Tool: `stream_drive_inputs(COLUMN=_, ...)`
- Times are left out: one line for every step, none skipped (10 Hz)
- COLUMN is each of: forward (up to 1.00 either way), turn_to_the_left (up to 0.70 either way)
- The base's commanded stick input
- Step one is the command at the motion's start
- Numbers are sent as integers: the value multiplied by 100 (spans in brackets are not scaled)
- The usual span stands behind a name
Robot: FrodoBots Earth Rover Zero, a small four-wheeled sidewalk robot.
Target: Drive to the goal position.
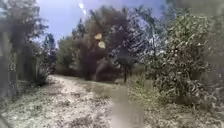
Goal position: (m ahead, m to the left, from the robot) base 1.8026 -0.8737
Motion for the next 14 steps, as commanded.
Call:
stream_drive_inputs(forward=50, turn_to_the_left=0)
stream_drive_inputs(forward=50, turn_to_the_left=0)
stream_drive_inputs(forward=50, turn_to_the_left=23)
stream_drive_inputs(forward=50, turn_to_the_left=37)
stream_drive_inputs(forward=50, turn_to_the_left=45)
stream_drive_inputs(forward=50, turn_to_the_left=50)
stream_drive_inputs(forward=50, turn_to_the_left=50)
stream_drive_inputs(forward=50, turn_to_the_left=50)
stream_drive_inputs(forward=50, turn_to_the_left=50)
stream_drive_inputs(forward=50, turn_to_the_left=50)
stream_drive_inputs(forward=50, turn_to_the_left=50)
stream_drive_inputs(forward=50, turn_to_the_left=50)
stream_drive_inputs(forward=50, turn_to_the_left=50)
stream_drive_inputs(forward=50, turn_to_the_left=33)
